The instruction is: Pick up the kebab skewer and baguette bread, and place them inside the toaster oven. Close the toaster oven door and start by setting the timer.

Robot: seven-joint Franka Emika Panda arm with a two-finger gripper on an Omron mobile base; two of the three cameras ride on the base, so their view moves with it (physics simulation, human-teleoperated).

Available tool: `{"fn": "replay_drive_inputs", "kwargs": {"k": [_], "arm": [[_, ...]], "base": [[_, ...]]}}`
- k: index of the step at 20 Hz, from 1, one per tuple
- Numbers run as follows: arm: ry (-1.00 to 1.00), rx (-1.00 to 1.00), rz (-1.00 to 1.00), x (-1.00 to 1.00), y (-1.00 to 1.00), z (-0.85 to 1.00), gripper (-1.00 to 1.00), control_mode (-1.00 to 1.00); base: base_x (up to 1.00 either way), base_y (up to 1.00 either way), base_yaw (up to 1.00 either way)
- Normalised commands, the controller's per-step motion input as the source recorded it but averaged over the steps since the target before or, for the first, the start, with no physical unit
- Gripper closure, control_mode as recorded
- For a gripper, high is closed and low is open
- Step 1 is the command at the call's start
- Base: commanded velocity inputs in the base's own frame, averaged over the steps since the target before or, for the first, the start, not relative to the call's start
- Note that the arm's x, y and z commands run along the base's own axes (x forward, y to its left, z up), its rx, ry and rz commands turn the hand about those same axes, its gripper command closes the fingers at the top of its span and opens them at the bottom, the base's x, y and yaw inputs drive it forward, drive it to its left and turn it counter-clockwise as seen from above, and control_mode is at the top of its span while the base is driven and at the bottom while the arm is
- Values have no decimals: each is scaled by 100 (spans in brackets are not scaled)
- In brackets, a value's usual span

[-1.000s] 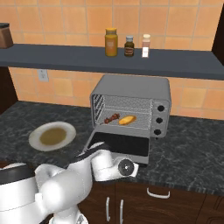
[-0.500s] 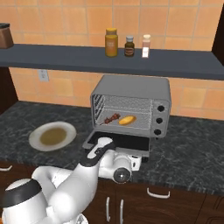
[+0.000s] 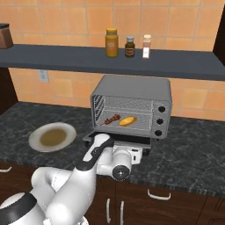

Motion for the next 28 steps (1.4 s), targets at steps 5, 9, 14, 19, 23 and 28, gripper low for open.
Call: {"fn": "replay_drive_inputs", "kwargs": {"k": [5,9,14,19,23,28], "arm": [[0,-1,0,1,6,90,-100,-100],[0,-1,-1,22,6,100,-100,-100],[0,-3,-2,21,12,100,-100,-100],[0,-7,-4,32,21,83,-100,-100],[0,-12,-4,59,29,48,-100,-100],[1,-15,-4,55,30,35,-100,-100]], "base": [[0,0,0],[0,0,0],[0,0,0],[0,0,0],[0,0,0],[0,0,0]]}}
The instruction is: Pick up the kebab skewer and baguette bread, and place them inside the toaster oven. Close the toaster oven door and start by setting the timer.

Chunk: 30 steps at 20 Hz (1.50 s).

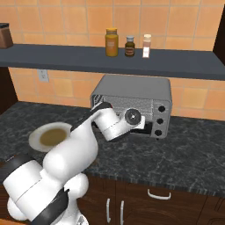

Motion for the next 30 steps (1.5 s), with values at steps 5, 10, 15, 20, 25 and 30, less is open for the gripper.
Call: {"fn": "replay_drive_inputs", "kwargs": {"k": [5,10,15,20,25,30], "arm": [[1,-17,-5,55,21,48,-100,-100],[0,-16,-4,48,14,48,-100,-100],[0,-15,-2,10,1,69,-100,-100],[0,-16,-2,0,0,99,-100,-100],[0,-15,-1,17,-8,100,-100,-100],[0,-16,0,6,-12,100,-100,-100]], "base": [[0,0,0],[0,0,0],[0,0,0],[0,0,0],[0,0,0],[0,0,0]]}}
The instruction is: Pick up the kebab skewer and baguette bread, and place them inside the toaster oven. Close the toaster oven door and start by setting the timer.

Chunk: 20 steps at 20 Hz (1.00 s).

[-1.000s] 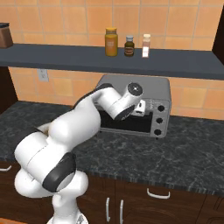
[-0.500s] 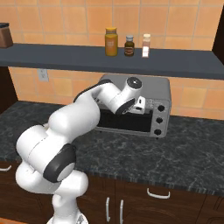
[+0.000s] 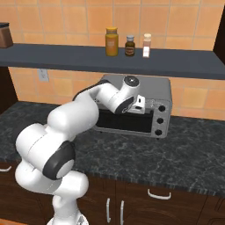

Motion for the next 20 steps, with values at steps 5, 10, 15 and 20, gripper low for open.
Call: {"fn": "replay_drive_inputs", "kwargs": {"k": [5,10,15,20], "arm": [[-1,-14,-1,-2,-10,100,-100,-100],[0,-10,-3,0,-19,100,-100,-100],[0,-12,-2,0,-1,100,-100,-100],[0,-23,0,0,0,100,-100,-100]], "base": [[0,0,0],[0,0,0],[0,0,0],[0,0,0]]}}
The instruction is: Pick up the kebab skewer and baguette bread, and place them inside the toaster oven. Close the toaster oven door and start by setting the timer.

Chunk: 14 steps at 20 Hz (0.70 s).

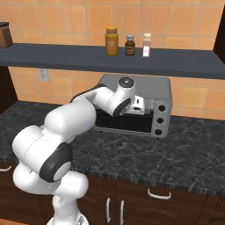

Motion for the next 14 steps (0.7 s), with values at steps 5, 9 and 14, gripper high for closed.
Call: {"fn": "replay_drive_inputs", "kwargs": {"k": [5,9,14], "arm": [[0,-36,0,0,24,100,-100,-100],[1,-38,0,1,44,100,-100,-100],[0,-37,0,3,48,100,-100,-100]], "base": [[0,0,0],[0,0,0],[0,0,0]]}}
